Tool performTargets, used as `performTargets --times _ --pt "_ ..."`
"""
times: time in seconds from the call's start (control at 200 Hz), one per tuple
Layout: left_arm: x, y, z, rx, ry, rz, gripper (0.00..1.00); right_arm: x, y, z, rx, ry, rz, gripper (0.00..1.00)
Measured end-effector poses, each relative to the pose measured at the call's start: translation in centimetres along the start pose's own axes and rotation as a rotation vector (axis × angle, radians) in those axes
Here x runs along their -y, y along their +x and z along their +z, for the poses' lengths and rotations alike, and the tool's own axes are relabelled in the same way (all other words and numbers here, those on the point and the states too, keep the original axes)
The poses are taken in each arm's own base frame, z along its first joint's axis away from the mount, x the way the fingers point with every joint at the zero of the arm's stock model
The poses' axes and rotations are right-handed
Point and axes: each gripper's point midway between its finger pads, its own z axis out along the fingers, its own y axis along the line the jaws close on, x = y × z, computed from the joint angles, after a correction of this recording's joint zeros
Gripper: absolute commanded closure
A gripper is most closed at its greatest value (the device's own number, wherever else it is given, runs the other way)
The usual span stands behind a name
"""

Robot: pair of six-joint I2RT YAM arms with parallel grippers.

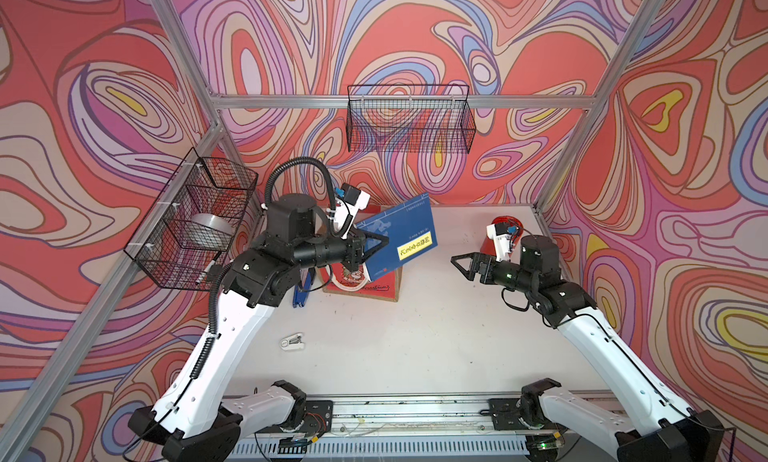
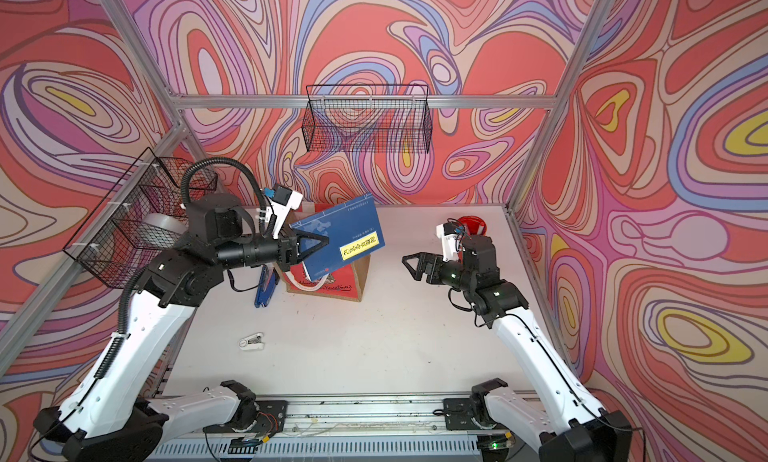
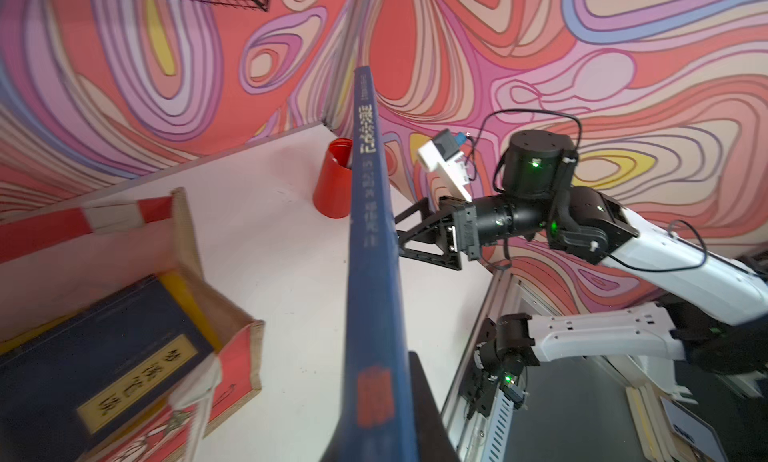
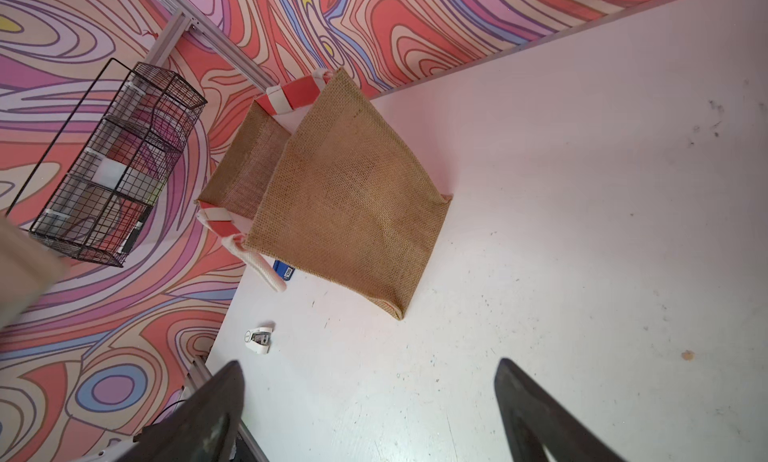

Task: Put the books into the canvas bag
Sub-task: Place the book in the canvas bag.

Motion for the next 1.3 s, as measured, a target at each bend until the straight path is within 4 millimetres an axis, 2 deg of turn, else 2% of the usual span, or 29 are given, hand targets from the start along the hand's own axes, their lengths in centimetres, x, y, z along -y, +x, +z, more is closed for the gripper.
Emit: performTargets --times 0.125,0.235,0.486,0.611,0.736,0.836,1.032,1.302 --pt "-4.5 -0.3 -0.2 -0.055 -0.203 -0.019 1.0 0.3 -0.1 0.3 0.0 0.006 -0.003 0.05" --pt "-7.2 0.5 0.5 -0.155 -0.308 0.007 1.0 0.2 -0.2 0.4 0.008 0.001 -0.01 0.05" --pt "-12.1 1.3 2.9 -0.361 -0.417 0.079 1.0 0.3 -0.1 0.5 0.007 0.0 -0.021 0.05" --pt "-14.5 3.0 4.1 -0.466 -0.427 0.056 1.0 0.3 0.0 0.3 0.004 0.005 -0.033 0.05" --pt "-16.0 4.1 6.0 -0.539 -0.387 0.027 1.0 0.3 0.2 0.2 -0.002 0.008 -0.045 0.04" --pt "-16.4 4.8 7.8 -0.575 -0.329 0.009 1.0 0.4 0.2 0.2 -0.002 0.01 -0.05 0.04" --pt "-16.7 6.2 9.2 -0.617 -0.224 -0.073 1.0 0.4 0.2 0.2 -0.001 0.012 -0.056 0.04" --pt "-22.1 9.9 9.7 -0.695 -0.237 -0.249 1.0 0.8 0.5 0.5 -0.016 0.02 -0.061 0.04"
